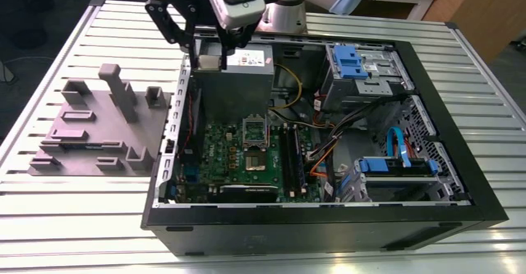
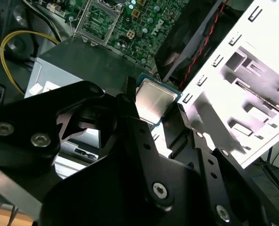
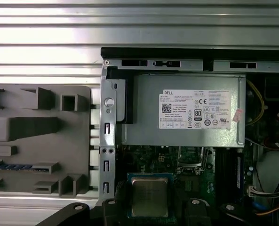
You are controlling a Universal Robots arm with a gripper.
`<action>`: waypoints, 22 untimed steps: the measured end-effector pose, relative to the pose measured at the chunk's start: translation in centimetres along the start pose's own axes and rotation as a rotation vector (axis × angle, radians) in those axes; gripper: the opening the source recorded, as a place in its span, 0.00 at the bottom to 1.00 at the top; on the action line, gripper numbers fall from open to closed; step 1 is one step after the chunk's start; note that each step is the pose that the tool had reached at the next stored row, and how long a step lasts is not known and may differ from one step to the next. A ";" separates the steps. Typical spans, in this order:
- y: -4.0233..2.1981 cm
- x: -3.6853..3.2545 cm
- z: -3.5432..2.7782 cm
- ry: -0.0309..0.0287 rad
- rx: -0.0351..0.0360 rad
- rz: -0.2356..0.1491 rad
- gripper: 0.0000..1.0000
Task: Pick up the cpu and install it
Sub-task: 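Pick up the cpu and move it towards the insertion slot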
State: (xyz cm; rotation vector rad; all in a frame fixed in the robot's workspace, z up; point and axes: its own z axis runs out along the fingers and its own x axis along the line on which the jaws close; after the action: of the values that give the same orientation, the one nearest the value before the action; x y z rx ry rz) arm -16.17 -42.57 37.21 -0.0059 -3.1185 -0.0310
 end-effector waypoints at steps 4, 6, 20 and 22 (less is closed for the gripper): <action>0.00 -0.67 -0.01 -0.0001 0.0000 0.000 0.47; 0.01 -0.97 -0.01 -0.0001 -0.0001 0.000 0.47; 0.01 -3.06 -0.05 0.0000 0.0001 0.000 0.47; 0.01 -3.33 -0.05 -0.0001 0.0000 0.000 0.47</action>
State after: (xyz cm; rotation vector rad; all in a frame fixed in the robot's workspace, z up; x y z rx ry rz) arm -12.84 -42.57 37.18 -0.0066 -3.1186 -0.0310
